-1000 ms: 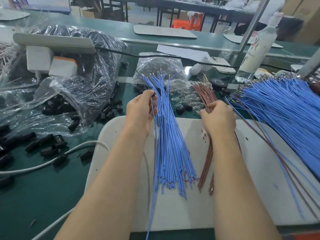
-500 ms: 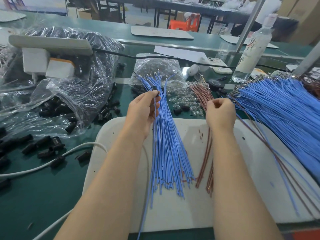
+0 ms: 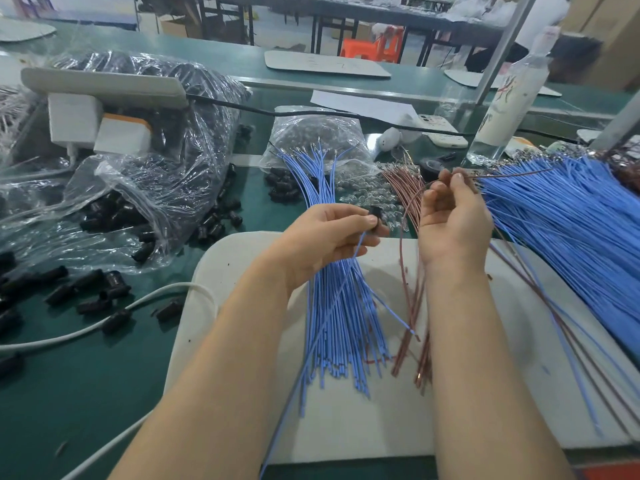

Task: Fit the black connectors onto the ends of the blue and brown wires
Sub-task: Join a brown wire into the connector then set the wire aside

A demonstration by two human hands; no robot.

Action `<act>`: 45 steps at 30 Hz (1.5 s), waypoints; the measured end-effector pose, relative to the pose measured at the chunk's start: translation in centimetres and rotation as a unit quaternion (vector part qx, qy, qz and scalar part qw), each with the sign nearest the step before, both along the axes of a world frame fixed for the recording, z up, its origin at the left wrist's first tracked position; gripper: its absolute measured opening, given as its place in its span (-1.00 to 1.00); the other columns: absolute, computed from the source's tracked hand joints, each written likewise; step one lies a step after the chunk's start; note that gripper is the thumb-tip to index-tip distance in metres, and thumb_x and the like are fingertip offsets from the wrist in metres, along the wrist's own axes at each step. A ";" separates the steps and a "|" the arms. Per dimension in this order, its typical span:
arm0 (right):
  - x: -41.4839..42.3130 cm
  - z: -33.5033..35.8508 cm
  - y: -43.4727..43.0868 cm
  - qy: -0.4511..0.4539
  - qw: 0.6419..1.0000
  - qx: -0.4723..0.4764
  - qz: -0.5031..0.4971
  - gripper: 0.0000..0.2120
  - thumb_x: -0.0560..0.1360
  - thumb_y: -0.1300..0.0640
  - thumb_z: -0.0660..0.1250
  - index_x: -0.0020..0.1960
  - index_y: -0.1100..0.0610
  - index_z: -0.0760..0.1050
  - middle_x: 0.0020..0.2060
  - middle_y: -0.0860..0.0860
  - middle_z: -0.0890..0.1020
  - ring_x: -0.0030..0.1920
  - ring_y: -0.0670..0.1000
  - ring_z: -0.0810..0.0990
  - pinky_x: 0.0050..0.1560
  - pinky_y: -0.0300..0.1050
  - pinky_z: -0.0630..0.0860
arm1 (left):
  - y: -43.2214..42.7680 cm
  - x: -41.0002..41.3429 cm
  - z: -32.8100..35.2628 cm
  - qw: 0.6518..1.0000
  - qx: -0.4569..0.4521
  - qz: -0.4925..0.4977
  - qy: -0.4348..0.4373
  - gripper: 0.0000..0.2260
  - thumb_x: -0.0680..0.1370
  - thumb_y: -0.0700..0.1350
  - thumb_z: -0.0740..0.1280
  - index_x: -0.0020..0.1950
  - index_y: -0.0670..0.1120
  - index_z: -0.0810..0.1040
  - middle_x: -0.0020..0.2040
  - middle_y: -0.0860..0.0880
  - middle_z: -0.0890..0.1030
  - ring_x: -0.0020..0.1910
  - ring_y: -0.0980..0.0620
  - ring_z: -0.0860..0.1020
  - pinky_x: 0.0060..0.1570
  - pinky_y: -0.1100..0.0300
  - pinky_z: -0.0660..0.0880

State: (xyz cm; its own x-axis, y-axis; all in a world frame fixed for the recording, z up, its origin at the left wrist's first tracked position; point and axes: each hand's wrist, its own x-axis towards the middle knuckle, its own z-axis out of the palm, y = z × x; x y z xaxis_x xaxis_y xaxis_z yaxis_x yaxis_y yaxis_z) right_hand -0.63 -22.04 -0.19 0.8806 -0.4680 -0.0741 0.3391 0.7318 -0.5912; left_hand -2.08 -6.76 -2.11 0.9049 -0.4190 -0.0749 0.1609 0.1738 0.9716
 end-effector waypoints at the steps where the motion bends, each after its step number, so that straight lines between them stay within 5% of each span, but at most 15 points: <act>1: 0.1 0.0 0.1 0.001 1.000 -0.006 0.000 -0.85 0.59 0.34 0.18 -0.10 0.19 0.47 -0.33 0.05 0.55 -0.41 -0.09 0.50 -0.39 -0.31 0.49 | 0.0 0.1 -0.1 1.000 -0.005 0.014 -0.003 -0.91 0.56 -0.24 0.30 -0.12 -0.11 0.56 -0.10 -0.05 0.68 -0.14 0.09 0.61 -0.06 0.26 0.56; 5: 0.3 -0.1 0.3 -0.006 1.000 -0.021 0.022 -0.85 0.58 0.35 0.19 -0.10 0.18 0.47 -0.30 0.07 0.57 -0.37 -0.07 0.53 -0.34 -0.30 0.53 | -0.1 0.1 0.0 0.996 -0.081 -0.008 0.023 -0.89 0.55 -0.27 0.29 -0.12 -0.13 0.56 -0.02 -0.10 0.66 0.01 -0.01 0.62 0.11 0.17 0.54; 11: 0.6 -0.6 0.9 0.053 0.991 -0.100 0.073 -0.85 0.58 0.31 0.21 -0.14 0.18 0.47 -0.42 0.00 0.60 -0.43 -0.11 0.54 -0.39 -0.30 0.52 | -0.5 -0.4 -0.1 0.993 -0.058 -0.103 0.005 -0.91 0.46 -0.19 0.33 -0.09 -0.17 0.60 -0.09 -0.10 0.69 -0.11 0.04 0.66 0.00 0.22 0.58; 15: 0.5 -1.2 1.2 0.075 0.928 -0.274 0.242 -0.74 0.60 0.03 0.19 -0.03 0.19 0.54 -0.28 0.02 0.56 -0.34 -0.06 0.47 -0.32 -0.24 0.44 | 0.0 -0.1 0.6 0.983 -0.177 -0.042 0.003 -0.58 0.45 -0.18 0.31 0.19 -0.45 0.44 -0.16 -0.13 0.61 -0.27 0.11 0.61 -0.20 0.29 0.55; 18: -0.1 -1.1 1.8 0.041 0.891 -0.300 0.339 -0.74 0.60 0.07 0.19 -0.06 0.20 0.59 -0.41 0.01 0.52 -0.43 -0.07 0.47 -0.39 -0.24 0.48 | 0.2 -0.1 0.7 0.987 -0.158 -0.025 -0.008 -0.72 0.52 -0.20 0.28 0.13 -0.37 0.50 -0.18 -0.06 0.62 -0.33 0.14 0.54 -0.25 0.31 0.53; 20: -0.1 -0.9 1.8 0.022 0.904 -0.289 0.315 -0.77 0.60 0.19 0.19 -0.12 0.20 0.59 -0.40 0.04 0.53 -0.45 -0.06 0.48 -0.41 -0.23 0.48 | 0.3 -0.2 0.5 0.992 -0.123 -0.016 -0.008 -0.89 0.55 -0.22 0.25 -0.04 -0.19 0.56 -0.23 -0.01 0.63 -0.33 0.14 0.54 -0.25 0.31 0.53; 22: -0.1 -0.8 1.4 0.016 0.939 -0.257 0.230 -0.80 0.60 0.22 0.20 -0.12 0.17 0.56 -0.32 0.05 0.59 -0.44 -0.08 0.47 -0.39 -0.25 0.44 | 0.3 -0.2 0.3 0.995 -0.101 -0.009 0.008 -0.86 0.56 -0.23 0.26 -0.15 -0.09 0.57 -0.17 -0.05 0.63 -0.32 0.11 0.55 -0.22 0.28 0.55; 25: 0.1 -0.8 0.3 0.022 0.973 -0.224 0.052 -0.83 0.62 0.15 0.19 -0.06 0.11 0.54 -0.31 0.01 0.63 -0.42 -0.11 0.49 -0.38 -0.29 0.44 | 0.2 0.0 0.0 0.999 -0.039 0.010 0.008 -0.87 0.56 -0.23 0.29 -0.16 -0.08 0.54 -0.06 -0.10 0.67 -0.31 0.10 0.54 -0.21 0.29 0.55; 27: 0.1 -0.8 0.2 0.004 0.977 -0.212 0.022 -0.85 0.63 0.14 0.18 -0.01 0.11 0.52 -0.32 0.02 0.63 -0.39 -0.10 0.54 -0.34 -0.28 0.51 | 0.1 0.2 -0.3 0.999 -0.004 0.047 -0.012 -0.90 0.56 -0.24 0.30 -0.14 -0.10 0.54 -0.08 -0.08 0.68 -0.31 0.12 0.54 -0.17 0.30 0.55; 33: 0.2 -1.5 2.4 0.036 0.879 -0.470 0.077 -0.84 0.58 0.29 0.23 -0.12 0.13 0.53 -0.29 0.01 0.61 -0.34 -0.09 0.54 -0.19 -0.20 0.55 | 0.0 0.7 -1.0 0.985 0.066 0.131 -0.088 -0.90 0.55 -0.19 0.35 -0.13 -0.02 0.56 -0.33 0.13 0.62 -0.34 0.26 0.56 -0.17 0.36 0.53; 39: -0.1 -0.9 1.8 -0.001 0.915 -0.399 -0.065 -0.88 0.61 0.23 0.20 -0.08 0.09 0.45 -0.31 0.03 0.63 -0.36 -0.09 0.60 -0.27 -0.23 0.57 | -0.3 1.2 -1.6 0.933 0.210 0.213 -0.199 -0.90 0.54 -0.14 0.36 -0.12 0.04 0.51 -0.23 0.18 0.55 -0.25 0.24 0.51 -0.16 0.40 0.41; 45: -0.2 -1.0 2.5 -0.018 0.878 -0.473 -0.077 -0.93 0.61 0.21 0.20 -0.03 0.16 0.44 -0.29 0.06 0.63 -0.34 -0.03 0.60 -0.24 -0.15 0.59 | -0.4 1.1 -1.8 0.891 0.278 0.232 -0.275 -0.92 0.54 -0.21 0.33 -0.03 -0.07 0.59 -0.26 0.21 0.52 -0.26 0.36 0.49 -0.22 0.57 0.35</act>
